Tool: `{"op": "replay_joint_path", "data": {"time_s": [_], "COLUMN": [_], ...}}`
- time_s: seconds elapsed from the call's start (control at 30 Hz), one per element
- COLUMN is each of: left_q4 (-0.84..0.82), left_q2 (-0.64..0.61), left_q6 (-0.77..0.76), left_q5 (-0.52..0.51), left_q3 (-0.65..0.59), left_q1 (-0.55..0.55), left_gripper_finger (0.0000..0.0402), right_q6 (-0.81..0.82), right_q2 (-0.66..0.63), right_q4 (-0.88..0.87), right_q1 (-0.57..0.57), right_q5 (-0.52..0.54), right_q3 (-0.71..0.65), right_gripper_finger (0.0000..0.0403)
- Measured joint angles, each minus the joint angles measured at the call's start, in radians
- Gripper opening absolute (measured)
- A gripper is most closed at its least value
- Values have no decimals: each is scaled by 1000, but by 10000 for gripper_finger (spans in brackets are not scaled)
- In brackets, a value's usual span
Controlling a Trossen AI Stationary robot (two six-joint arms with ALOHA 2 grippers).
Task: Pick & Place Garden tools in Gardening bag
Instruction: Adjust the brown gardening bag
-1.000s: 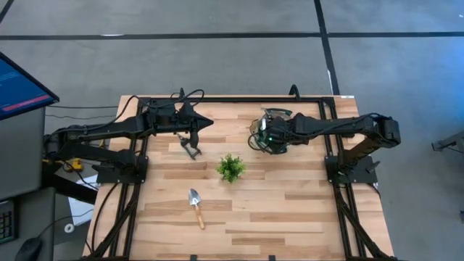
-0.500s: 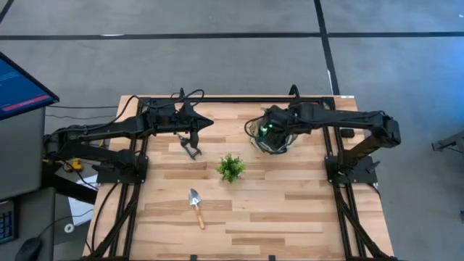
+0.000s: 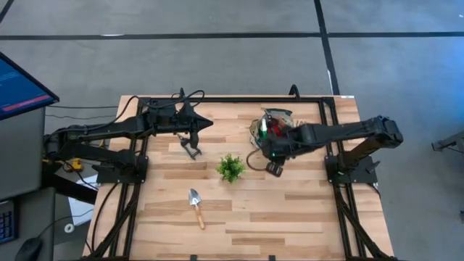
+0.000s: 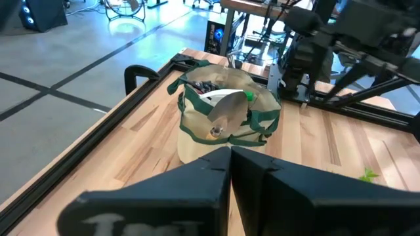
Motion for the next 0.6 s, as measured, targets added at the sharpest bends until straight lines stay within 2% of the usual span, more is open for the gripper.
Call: {"op": "replay_joint_path", "data": {"time_s": [0.1,0.27,0.33,0.5,0.6], "left_q4": [0,0,0,0,-1], "left_q2": [0,0,0,0,0], "left_q6": [0,0,0,0,0], "left_q5": [0,0,0,0,0], "left_q3": [0,0,0,0,0], "left_q1": [0,0,0,0,0], "left_gripper_finger": [1,1,1,1,1], "right_q6": [57,90,101,117,116], "right_q2": [0,0,0,8,14], "right_q4": [2,55,70,90,115], "right_q1": [47,103,94,19,-30], "right_q5": [24,211,247,233,179], "right_q3": [0,0,0,-6,-40], "right_gripper_finger": [99,98,98,98,98]}}
